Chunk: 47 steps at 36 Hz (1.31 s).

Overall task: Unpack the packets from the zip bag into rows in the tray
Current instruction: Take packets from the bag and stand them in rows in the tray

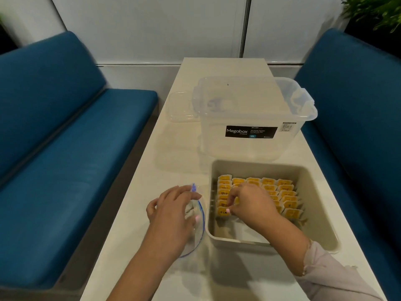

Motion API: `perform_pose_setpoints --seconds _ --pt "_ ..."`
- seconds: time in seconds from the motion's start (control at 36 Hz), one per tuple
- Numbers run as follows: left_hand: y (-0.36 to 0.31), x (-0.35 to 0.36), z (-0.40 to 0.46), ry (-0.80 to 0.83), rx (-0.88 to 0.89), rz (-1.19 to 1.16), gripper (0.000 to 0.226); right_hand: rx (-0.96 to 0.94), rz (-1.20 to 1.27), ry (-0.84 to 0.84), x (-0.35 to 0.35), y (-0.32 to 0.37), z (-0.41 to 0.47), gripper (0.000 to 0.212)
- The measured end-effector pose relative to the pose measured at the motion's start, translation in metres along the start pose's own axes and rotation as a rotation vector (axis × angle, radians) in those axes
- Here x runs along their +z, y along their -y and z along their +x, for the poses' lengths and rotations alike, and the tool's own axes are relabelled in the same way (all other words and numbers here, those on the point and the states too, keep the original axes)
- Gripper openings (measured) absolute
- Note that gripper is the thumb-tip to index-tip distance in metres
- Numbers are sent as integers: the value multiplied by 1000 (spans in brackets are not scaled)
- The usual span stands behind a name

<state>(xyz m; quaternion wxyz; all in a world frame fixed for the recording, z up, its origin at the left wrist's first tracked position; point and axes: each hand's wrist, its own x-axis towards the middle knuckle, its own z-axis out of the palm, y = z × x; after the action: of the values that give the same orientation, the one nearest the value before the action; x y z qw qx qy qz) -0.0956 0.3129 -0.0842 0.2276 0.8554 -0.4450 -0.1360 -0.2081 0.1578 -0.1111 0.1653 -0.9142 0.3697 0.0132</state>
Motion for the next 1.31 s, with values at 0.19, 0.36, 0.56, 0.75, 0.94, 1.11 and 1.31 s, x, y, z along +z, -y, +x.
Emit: perform_pose_setpoints --seconds 0.19,0.36,0.56,0.75,0.94,1.11,1.31 --pt "34 -17 -3 -114 -48 -52 36 -2 70 -30 -9 4 -2 11" --pt "43 -21 -13 -44 -148 -41 32 -117 135 -52 -18 31 0 10" --pt "52 -14 -16 16 -149 -11 57 -343 44 4 -7 78 4 19" --pt "57 -10 -16 -2 -146 -44 66 -543 -201 201 23 110 9 28" --pt "57 -10 -17 -16 -150 -71 63 -470 -239 324 52 129 5 22" --pt "58 -8 -17 -24 -141 -56 62 -432 -287 330 62 133 5 23" --pt "58 -7 -18 -30 -140 -60 63 -394 -287 311 62 134 5 22"
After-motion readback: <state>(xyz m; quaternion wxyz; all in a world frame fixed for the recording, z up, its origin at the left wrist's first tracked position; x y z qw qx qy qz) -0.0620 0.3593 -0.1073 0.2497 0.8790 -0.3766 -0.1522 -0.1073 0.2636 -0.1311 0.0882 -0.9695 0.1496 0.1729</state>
